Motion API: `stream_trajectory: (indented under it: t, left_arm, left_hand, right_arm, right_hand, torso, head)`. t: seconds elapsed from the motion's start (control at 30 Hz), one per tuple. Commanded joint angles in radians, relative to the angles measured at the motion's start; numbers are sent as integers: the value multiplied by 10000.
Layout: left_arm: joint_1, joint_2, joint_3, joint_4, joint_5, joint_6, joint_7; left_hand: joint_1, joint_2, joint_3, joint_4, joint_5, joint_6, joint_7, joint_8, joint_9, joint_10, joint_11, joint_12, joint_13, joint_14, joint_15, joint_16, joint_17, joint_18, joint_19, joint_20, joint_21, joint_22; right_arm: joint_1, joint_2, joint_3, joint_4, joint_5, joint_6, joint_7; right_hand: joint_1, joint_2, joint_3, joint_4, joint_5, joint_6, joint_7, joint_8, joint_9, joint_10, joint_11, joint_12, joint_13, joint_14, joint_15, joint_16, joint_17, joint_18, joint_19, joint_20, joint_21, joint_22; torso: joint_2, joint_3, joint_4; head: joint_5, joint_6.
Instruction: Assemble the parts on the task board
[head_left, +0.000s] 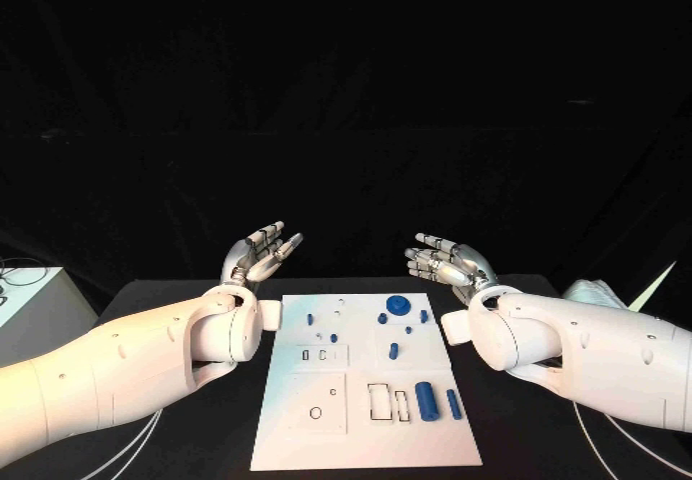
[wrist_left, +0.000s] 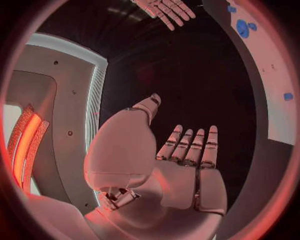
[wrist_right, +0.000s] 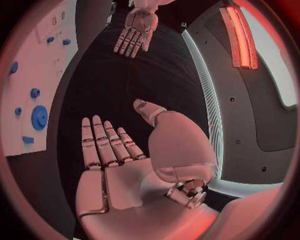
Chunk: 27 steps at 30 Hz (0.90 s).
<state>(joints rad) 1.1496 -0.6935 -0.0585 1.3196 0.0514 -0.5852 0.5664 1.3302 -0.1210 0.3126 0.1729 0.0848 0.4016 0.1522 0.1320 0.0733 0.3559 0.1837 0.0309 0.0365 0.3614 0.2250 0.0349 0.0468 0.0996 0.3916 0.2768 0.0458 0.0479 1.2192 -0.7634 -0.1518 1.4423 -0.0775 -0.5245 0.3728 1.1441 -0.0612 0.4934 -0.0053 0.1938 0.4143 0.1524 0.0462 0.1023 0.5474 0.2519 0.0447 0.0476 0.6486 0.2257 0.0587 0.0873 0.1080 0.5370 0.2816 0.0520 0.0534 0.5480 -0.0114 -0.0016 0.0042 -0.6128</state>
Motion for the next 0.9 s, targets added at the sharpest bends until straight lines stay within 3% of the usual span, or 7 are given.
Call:
stream_trajectory:
  t: [0.03,0.17,0.2,0.23,0.33,0.47,0.9]
  left_arm:
    - [21,29,2,-14,178,728,466]
    - [21,29,2,-14,178,728,466]
    - [52,-553,73,520,116,1142,428]
    - [58,-622,89,585,60,1203,413]
    - [84,-856,130,815,-186,1304,373]
    - [129,-1182,197,1172,-526,1448,306]
    - [303,-2136,359,2611,-1064,2072,-38]
  left_hand:
    - [547,40,136,138,60,430,845,111,76,602,188,123,64,1045,84,254,152,277,703,129,254,123]
    - [637,100,220,137,40,1074,1013,296,197,1594,451,233,135,2648,-17,628,387,351,1834,130,655,306]
    - [679,109,292,90,33,1606,1030,479,300,2593,536,387,209,3956,-124,977,597,460,3023,137,1069,503]
    - [710,92,369,29,25,2097,1017,636,392,3628,546,538,268,4428,-197,1138,683,555,3348,125,1274,567]
    - [820,1,663,-193,8,3692,948,1145,675,5412,224,866,325,5668,-592,1688,1060,836,4315,23,1924,799]
    - [947,-194,1077,-478,2,4067,727,1247,721,6363,-91,1019,360,6830,-1002,2385,1662,843,5172,-371,2709,1154]
    - [543,-598,2013,-1296,-22,4539,544,1191,953,7132,-330,352,319,7056,-1460,5864,4434,739,4660,-967,6138,3445]
  right_arm:
    - [126,29,-90,-114,-703,1506,-653]
    - [195,37,-151,-166,-761,1658,-727]
    - [390,15,-136,-670,-4055,1176,-435]
    - [421,7,-133,-689,-4493,1115,-499]
    - [523,-15,-118,-729,-5820,945,-757]
    - [691,-49,-99,-752,-7392,828,-1212]
    - [1236,-130,-62,-598,-11345,1185,-2965]
  right_hand:
    - [1171,-45,312,-530,-209,1491,1383,342,257,2018,-95,239,131,2207,-207,475,261,478,1890,59,408,189]
    - [1488,-155,437,-712,-334,3333,1158,794,587,3742,-379,475,188,3074,-522,776,351,751,2940,10,776,278]
    - [1532,-226,495,-744,-371,3803,1096,899,658,3999,-450,472,171,3333,-608,864,375,769,3172,-52,872,294]
    - [1567,-273,535,-771,-379,4140,1044,978,713,4162,-505,479,168,3516,-673,933,397,774,3349,-110,954,315]
    - [1674,-483,738,-844,-384,4792,825,1190,776,4960,-748,434,162,4284,-971,1180,497,765,4106,-438,1320,408]
    - [1679,-623,718,-824,-431,5126,679,1295,805,5492,-922,319,168,4890,-1192,1371,655,753,4593,-680,1621,511]
    - [1842,-888,-72,-854,-494,5847,235,1411,928,6662,-1479,231,230,7687,-2047,2897,2082,752,6482,-1723,3856,1762]
  torso:
    - [0,0,0]
    - [0,0,0]
    - [260,-9,1]
    - [292,-8,2]
    - [403,-5,33]
    - [590,-20,68]
    - [1165,-124,311]
  head:
    - [0,0]
    - [0,0]
    - [-41,-128]
    - [-44,-120]
    - [-105,-113]
    - [-115,17]
    - [-429,28]
